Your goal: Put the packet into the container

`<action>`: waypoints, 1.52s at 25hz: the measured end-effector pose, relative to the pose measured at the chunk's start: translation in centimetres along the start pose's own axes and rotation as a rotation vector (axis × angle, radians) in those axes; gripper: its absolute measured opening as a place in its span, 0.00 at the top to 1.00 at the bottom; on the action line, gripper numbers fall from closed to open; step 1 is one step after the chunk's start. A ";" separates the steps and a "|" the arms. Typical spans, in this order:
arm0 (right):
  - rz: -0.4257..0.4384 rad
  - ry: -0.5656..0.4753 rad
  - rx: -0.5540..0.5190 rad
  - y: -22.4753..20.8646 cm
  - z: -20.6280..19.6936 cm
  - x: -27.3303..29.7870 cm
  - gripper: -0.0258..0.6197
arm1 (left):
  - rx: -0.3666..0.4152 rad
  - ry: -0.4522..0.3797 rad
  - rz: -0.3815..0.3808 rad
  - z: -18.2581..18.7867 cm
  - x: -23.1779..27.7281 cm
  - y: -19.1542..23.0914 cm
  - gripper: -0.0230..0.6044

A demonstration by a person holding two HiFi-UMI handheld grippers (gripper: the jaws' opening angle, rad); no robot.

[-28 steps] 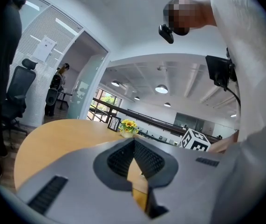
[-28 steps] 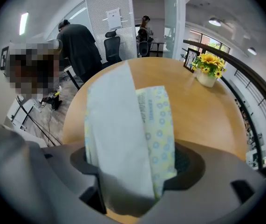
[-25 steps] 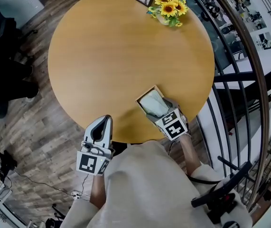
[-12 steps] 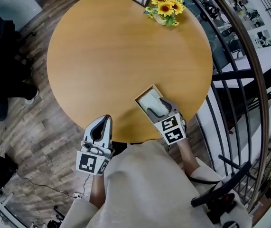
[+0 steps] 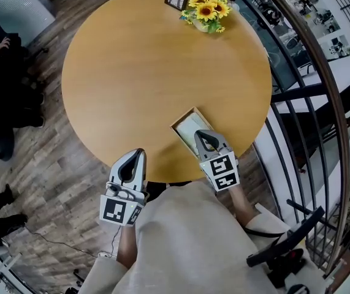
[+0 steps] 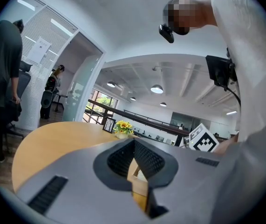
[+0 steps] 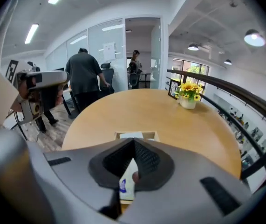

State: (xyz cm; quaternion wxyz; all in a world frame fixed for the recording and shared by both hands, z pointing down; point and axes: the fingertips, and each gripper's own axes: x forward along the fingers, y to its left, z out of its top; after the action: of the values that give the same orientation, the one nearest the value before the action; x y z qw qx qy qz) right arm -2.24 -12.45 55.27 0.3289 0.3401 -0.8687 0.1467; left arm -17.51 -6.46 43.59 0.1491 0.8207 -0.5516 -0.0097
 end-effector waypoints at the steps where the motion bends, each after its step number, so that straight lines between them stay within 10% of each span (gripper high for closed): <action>1: 0.018 -0.033 0.019 0.1 0.4 -0.3 0.95 | 0.001 0.000 -0.001 0.1 0.1 -0.2 0.96; 21: -0.030 -0.637 0.023 -0.5 13.0 -12.5 0.95 | 0.296 -0.153 -0.156 8.1 2.9 -7.4 0.96; 38: -0.067 -0.635 0.043 4.9 7.0 -17.1 0.95 | 0.316 -0.192 -0.233 6.1 -1.2 -11.6 0.96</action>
State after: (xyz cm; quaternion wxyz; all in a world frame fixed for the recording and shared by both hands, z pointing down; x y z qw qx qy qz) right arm 0.53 -3.77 38.43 0.0386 0.4042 -0.9129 0.0404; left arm -8.58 -2.80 34.58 -0.0369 0.8872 -0.4595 -0.0185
